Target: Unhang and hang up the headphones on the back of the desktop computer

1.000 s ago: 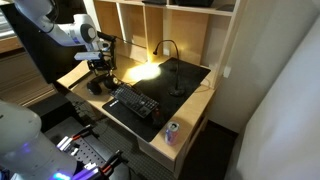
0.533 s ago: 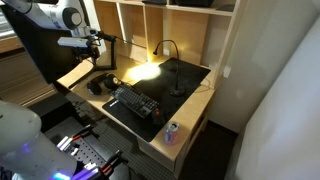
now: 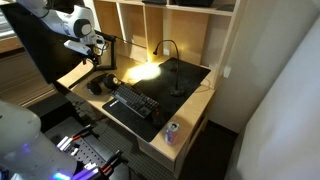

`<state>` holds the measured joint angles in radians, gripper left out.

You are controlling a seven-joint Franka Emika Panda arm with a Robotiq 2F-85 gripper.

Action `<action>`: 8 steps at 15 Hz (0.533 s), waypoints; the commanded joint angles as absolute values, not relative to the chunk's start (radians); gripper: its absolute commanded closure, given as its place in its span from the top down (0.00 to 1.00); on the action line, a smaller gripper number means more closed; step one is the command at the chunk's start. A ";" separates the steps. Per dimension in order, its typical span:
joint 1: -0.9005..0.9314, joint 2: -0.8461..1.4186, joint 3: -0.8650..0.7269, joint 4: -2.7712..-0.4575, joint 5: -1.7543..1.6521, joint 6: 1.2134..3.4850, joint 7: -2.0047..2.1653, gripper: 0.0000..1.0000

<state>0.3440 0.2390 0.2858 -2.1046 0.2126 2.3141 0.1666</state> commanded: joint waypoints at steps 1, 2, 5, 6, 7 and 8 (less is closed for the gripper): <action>0.336 0.270 0.287 -2.086 0.230 2.319 0.194 1.00; 0.334 0.298 0.282 -2.069 0.243 2.322 0.209 1.00; 0.341 0.349 0.273 -2.025 0.223 2.279 0.246 1.00; 0.348 0.366 0.267 -2.011 0.212 2.256 0.275 1.00; 0.355 0.387 0.265 -1.996 0.223 2.261 0.324 1.00; 0.369 0.406 0.255 -1.984 0.217 2.277 0.393 1.00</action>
<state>0.3387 0.3412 0.2775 -2.0412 0.2345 2.2912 0.2709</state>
